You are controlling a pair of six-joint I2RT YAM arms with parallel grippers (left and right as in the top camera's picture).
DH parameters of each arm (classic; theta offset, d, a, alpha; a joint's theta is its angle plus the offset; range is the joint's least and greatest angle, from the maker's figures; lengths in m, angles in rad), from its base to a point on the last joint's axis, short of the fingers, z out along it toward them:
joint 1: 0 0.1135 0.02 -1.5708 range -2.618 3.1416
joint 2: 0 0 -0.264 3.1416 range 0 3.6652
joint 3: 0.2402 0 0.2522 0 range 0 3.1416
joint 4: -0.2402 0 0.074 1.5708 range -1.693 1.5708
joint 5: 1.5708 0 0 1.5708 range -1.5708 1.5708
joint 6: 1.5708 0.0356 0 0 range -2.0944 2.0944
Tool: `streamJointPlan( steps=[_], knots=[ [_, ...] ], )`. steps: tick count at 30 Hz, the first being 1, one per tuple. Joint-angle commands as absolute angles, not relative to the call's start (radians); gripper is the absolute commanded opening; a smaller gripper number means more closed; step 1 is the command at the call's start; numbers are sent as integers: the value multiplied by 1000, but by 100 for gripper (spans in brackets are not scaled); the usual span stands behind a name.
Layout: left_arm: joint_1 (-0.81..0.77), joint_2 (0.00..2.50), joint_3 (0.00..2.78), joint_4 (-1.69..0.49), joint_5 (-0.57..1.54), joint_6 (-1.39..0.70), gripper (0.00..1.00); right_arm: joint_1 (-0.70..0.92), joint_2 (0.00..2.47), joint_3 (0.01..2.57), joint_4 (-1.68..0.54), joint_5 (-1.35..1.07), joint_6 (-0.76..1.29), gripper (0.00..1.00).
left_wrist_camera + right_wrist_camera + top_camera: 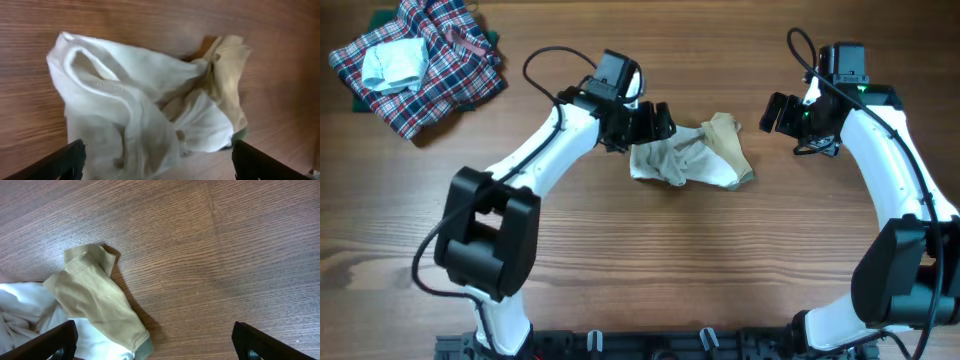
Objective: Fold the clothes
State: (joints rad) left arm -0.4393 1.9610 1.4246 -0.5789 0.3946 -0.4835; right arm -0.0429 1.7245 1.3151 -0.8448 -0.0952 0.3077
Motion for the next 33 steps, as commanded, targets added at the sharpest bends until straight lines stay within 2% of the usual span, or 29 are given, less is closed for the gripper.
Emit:
streamJointPlan(
  steps=[1, 13, 23, 33],
  knots=[
    [-455, 1934, 1436, -601, 406, -461, 94, -45, 1731, 1314, -838, -78, 289, 100],
    [-526, 2000, 1435, -617, 417, -495, 94, -45, 1731, 1314, -834, -78, 288, 100],
    [-524, 2015, 1435, -625, 321, -503, 93, -45, 1731, 1314, -835, -78, 288, 100],
    [-527, 2058, 1435, -597, 395, -503, 92, -45, 1731, 1314, -835, -78, 288, 100]
  ],
)
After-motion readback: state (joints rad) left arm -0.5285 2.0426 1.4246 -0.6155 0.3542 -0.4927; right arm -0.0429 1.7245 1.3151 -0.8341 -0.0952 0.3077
